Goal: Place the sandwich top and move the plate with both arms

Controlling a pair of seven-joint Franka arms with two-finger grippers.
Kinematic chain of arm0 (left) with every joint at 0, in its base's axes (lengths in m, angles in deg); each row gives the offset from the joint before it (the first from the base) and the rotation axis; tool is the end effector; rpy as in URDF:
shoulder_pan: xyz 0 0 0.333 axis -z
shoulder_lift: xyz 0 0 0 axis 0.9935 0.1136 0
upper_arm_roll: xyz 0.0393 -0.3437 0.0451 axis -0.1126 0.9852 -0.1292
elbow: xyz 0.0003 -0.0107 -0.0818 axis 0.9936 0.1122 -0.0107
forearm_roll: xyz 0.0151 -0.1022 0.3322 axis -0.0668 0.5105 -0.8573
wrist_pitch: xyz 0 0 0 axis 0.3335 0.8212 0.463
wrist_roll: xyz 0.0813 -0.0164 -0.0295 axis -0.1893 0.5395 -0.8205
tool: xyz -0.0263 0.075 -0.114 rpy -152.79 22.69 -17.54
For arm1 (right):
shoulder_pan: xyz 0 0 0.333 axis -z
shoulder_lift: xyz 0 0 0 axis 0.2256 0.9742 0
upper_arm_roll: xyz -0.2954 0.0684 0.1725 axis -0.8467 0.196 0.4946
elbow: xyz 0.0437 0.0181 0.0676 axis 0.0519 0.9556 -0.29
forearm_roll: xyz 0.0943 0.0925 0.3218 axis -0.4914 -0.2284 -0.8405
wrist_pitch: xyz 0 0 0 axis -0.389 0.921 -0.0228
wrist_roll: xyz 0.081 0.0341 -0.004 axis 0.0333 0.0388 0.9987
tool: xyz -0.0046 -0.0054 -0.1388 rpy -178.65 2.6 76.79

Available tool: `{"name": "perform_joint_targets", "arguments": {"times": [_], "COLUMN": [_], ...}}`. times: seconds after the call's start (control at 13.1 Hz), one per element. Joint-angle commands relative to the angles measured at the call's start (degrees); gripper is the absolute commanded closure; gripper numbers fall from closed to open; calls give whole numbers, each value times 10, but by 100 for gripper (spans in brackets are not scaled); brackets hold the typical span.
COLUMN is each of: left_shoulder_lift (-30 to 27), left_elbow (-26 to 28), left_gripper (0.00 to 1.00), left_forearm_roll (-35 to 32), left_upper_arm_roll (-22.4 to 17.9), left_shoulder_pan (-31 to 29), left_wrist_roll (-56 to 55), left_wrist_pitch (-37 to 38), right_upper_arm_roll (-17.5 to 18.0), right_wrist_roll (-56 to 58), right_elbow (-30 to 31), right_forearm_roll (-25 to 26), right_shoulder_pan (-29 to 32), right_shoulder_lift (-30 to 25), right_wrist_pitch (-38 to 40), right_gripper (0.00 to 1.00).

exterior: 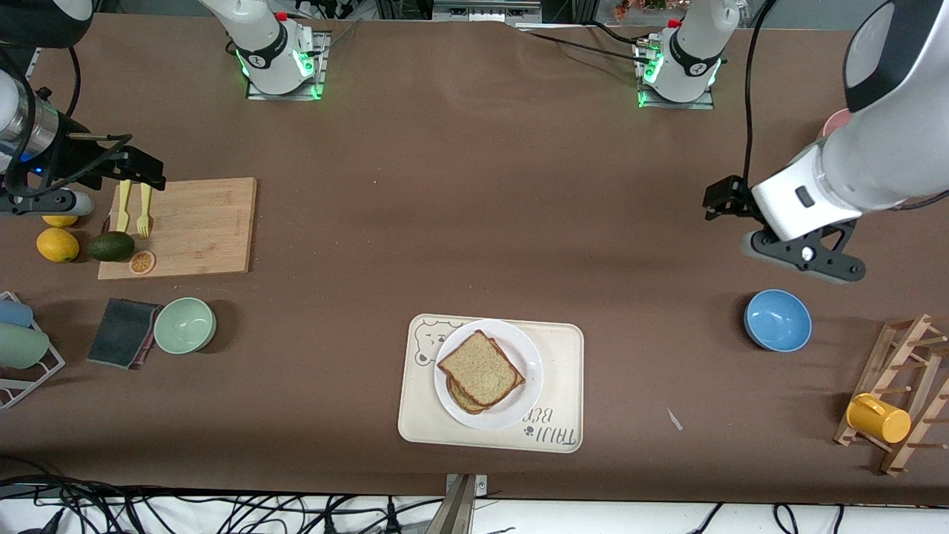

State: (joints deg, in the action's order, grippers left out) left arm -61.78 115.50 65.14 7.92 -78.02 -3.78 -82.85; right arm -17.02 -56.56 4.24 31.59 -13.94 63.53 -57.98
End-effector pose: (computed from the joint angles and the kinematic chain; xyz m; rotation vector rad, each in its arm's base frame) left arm 0.5801 -0.1243 0.5936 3.0639 -0.4418 -0.2542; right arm 0.5158 0.0256 0.5821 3.1038 0.0204 -0.1798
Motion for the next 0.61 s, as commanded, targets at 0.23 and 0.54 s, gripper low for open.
{"name": "perform_joint_targets", "arguments": {"times": [0.23, 0.54], "left_shoulder_lift": [-179, -196], "left_elbow": [297, 315], "left_gripper": [0, 0], "left_forearm_roll": [-14, -14], "left_upper_arm_roll": [-40, -50], "left_shoulder_pan": [-9, -16], "left_wrist_roll": [-1, 0], "left_wrist_pitch": [-202, -206], "right_upper_arm_roll": [1, 1], "right_wrist_roll": [-7, -7], "right_elbow": [10, 10], "right_forearm_roll": [3, 3], "right_shoulder_pan": [0, -1], "right_shoulder_lift": [-11, -11], "right_wrist_pitch": [-1, -1], "right_gripper": [0, 0]}}
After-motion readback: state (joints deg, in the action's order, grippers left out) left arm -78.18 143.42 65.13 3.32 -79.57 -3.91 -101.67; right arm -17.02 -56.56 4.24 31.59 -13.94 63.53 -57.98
